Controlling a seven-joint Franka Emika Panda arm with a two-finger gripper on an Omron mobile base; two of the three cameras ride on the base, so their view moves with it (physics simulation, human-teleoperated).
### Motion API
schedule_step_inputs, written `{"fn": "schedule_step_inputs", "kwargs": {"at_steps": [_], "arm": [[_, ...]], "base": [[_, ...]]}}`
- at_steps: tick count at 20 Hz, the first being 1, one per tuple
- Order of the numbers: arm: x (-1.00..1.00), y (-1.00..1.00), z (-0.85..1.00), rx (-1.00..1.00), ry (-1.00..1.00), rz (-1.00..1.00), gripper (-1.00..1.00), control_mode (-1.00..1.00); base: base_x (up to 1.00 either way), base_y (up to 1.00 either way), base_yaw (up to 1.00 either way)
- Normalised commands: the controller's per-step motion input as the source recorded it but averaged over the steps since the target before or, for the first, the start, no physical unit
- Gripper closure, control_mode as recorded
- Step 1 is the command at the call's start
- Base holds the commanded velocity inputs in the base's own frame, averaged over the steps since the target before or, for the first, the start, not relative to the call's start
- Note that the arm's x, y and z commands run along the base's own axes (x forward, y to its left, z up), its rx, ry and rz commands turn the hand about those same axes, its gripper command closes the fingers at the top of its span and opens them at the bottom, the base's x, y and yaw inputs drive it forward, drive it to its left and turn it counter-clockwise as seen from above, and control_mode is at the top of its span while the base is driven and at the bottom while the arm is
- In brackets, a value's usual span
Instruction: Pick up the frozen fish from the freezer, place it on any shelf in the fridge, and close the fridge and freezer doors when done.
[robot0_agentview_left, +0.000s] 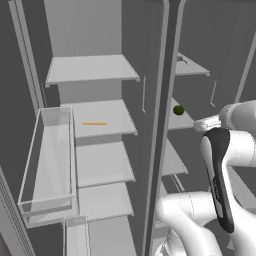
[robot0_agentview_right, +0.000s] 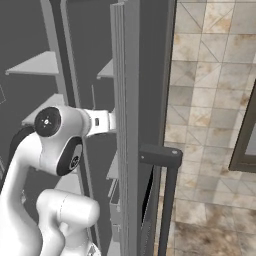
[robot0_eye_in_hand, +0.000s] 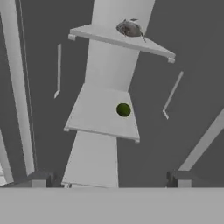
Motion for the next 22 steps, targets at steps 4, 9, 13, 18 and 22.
{"fn": "schedule_step_inputs", "kwargs": {"at_steps": [4, 9, 13, 18, 22], "arm": [[0.37, -0.01, 0.84, -0.03, -0.29, 0.0, -1.0, -1.0], [0.64, 0.0, 0.93, -0.04, -0.07, 0.0, -1.0, -1.0], [0.63, 0.0, 1.0, -0.03, 0.08, 0.0, -1.0, -1.0], [0.31, 0.0, 1.0, 0.0, 0.34, 0.02, -1.0, -1.0], [0.03, 0.0, 0.39, -0.03, 0.3, 0.11, -1.0, -1.0]], "base": [[0.0, 0.0, 0.0], [0.0, 0.0, 0.0], [0.0, 0.0, 0.0], [0.0, 0.0, 0.0], [0.0, 0.0, 0.0]]}}
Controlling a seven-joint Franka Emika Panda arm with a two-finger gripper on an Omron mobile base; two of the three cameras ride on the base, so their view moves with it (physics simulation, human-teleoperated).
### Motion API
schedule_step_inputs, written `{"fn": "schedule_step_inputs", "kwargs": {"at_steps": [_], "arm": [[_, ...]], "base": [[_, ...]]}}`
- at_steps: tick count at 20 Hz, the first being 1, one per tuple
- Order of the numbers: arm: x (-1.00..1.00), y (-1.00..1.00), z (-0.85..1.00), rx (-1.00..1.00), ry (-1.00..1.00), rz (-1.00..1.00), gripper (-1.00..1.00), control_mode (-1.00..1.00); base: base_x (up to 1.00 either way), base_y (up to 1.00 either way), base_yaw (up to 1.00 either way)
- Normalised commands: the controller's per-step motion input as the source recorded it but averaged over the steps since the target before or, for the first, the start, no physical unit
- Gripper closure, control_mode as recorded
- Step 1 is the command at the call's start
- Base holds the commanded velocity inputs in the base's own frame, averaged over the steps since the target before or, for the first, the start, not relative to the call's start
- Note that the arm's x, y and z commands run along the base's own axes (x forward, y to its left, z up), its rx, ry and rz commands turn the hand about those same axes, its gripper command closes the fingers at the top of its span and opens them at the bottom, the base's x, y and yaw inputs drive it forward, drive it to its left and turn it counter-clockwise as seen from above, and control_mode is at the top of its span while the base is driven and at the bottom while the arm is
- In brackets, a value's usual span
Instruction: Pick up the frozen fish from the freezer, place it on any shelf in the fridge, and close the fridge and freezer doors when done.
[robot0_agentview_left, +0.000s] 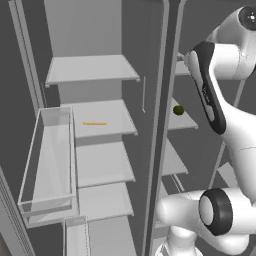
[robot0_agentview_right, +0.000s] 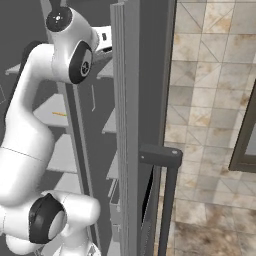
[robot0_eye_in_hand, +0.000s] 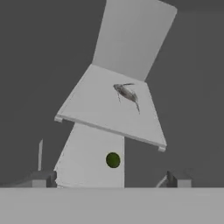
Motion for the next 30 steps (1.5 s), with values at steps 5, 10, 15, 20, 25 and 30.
{"fn": "schedule_step_inputs", "kwargs": {"at_steps": [5, 10, 15, 20, 25, 30], "arm": [[0.0, 0.0, -0.53, -0.06, 0.02, 0.0, -1.0, -1.0], [0.25, -0.14, -0.69, -0.08, 0.0, 0.02, -1.0, -1.0], [0.48, -0.39, -0.16, 0.0, 0.0, 0.04, -1.0, -1.0], [0.67, -0.43, 0.0, 0.03, 0.07, 0.02, -1.0, -1.0], [0.63, -0.13, 0.01, 0.03, 0.14, 0.0, -1.0, -1.0], [0.59, 0.0, 0.0, 0.03, 0.1, 0.0, -1.0, -1.0]], "base": [[0.0, 0.0, 0.0], [0.0, 0.0, 0.0], [0.0, 0.0, 0.0], [0.0, 0.0, 0.0], [0.0, 0.0, 0.0], [0.0, 0.0, 0.0]]}}
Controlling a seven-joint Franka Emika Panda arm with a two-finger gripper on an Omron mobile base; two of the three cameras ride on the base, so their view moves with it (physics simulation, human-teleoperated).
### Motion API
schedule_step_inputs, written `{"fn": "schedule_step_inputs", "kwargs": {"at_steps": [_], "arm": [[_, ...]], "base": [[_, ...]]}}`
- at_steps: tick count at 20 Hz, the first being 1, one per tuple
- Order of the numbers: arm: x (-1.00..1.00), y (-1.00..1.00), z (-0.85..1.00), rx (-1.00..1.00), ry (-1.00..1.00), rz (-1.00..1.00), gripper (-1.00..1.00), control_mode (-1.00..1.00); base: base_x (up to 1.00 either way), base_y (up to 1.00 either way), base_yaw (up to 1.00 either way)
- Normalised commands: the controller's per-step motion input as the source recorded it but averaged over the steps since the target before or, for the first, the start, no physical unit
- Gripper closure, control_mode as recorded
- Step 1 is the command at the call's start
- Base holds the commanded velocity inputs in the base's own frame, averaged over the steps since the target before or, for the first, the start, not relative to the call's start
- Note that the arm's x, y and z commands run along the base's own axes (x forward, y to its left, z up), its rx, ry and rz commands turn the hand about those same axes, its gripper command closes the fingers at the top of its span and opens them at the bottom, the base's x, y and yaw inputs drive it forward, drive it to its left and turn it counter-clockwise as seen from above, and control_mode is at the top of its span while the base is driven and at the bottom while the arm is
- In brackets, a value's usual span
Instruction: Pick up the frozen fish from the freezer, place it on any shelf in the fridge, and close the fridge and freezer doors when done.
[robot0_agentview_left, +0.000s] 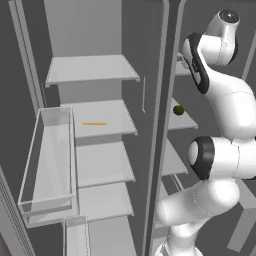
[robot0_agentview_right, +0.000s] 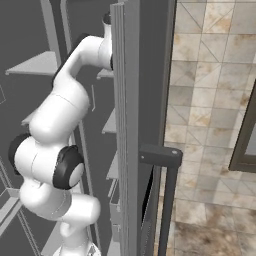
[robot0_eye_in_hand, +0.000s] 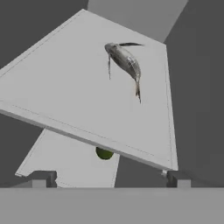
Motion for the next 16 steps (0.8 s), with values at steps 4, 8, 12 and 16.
{"fn": "schedule_step_inputs", "kwargs": {"at_steps": [4, 8, 12, 16], "arm": [[0.56, 0.0, -0.08, 0.0, 0.0, 0.0, -1.0, -1.0], [0.58, 0.0, -0.27, 0.0, -0.03, 0.01, -1.0, -1.0], [0.66, 0.0, -0.17, 0.04, -0.03, 0.0, -1.0, -1.0], [0.67, 0.0, -0.13, 0.07, -0.01, 0.0, -1.0, -1.0]], "base": [[0.0, 0.0, 0.0], [0.0, 0.0, 0.0], [0.0, 0.0, 0.0], [0.0, 0.0, 0.0]]}}
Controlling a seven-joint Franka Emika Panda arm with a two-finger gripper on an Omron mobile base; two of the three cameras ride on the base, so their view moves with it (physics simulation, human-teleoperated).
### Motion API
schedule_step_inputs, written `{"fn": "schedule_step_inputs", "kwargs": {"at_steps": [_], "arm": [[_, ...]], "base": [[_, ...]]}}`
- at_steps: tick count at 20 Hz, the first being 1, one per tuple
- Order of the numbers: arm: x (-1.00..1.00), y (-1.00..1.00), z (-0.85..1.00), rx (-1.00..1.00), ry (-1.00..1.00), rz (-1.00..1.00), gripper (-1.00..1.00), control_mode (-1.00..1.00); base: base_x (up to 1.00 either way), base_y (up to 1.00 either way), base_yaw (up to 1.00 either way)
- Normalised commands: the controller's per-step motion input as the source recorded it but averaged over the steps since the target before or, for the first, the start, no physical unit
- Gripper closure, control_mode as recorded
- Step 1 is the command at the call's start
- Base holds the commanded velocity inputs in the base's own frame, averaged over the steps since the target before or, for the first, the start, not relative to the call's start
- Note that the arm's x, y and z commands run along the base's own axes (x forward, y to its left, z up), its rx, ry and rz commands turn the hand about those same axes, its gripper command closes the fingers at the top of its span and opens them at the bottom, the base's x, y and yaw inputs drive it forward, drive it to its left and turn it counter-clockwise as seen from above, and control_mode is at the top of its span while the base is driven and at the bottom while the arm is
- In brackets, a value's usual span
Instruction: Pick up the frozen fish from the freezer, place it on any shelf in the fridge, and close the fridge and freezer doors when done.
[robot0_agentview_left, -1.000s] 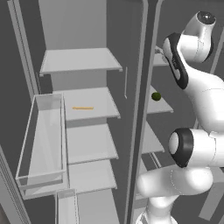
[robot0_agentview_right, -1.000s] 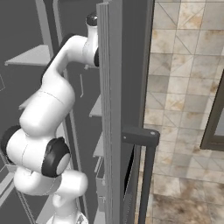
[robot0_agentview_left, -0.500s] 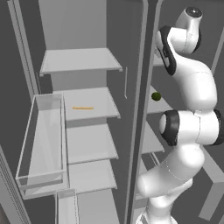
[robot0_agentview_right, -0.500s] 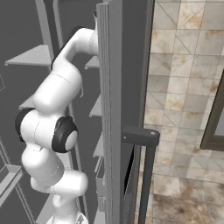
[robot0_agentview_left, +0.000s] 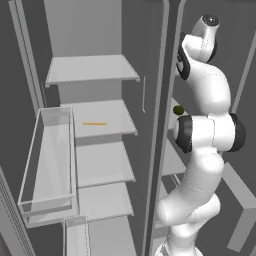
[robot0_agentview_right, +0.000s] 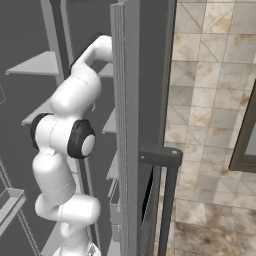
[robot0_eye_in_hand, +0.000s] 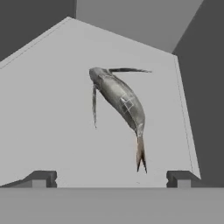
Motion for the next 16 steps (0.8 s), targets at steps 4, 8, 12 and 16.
{"fn": "schedule_step_inputs", "kwargs": {"at_steps": [4, 8, 12, 16], "arm": [[0.59, 0.0, -0.04, 0.03, 0.0, 0.01, -1.0, -1.0], [0.54, 0.0, 0.0, 0.03, 0.0, 0.02, -1.0, -1.0], [0.48, 0.0, 0.0, 0.0, 0.0, 0.0, -1.0, -1.0], [0.43, 0.0, -0.01, 0.0, 0.0, 0.01, -1.0, -1.0]], "base": [[0.0, 0.0, 0.0], [0.0, 0.0, 0.0], [0.0, 0.0, 0.0], [0.0, 0.0, 0.0]]}}
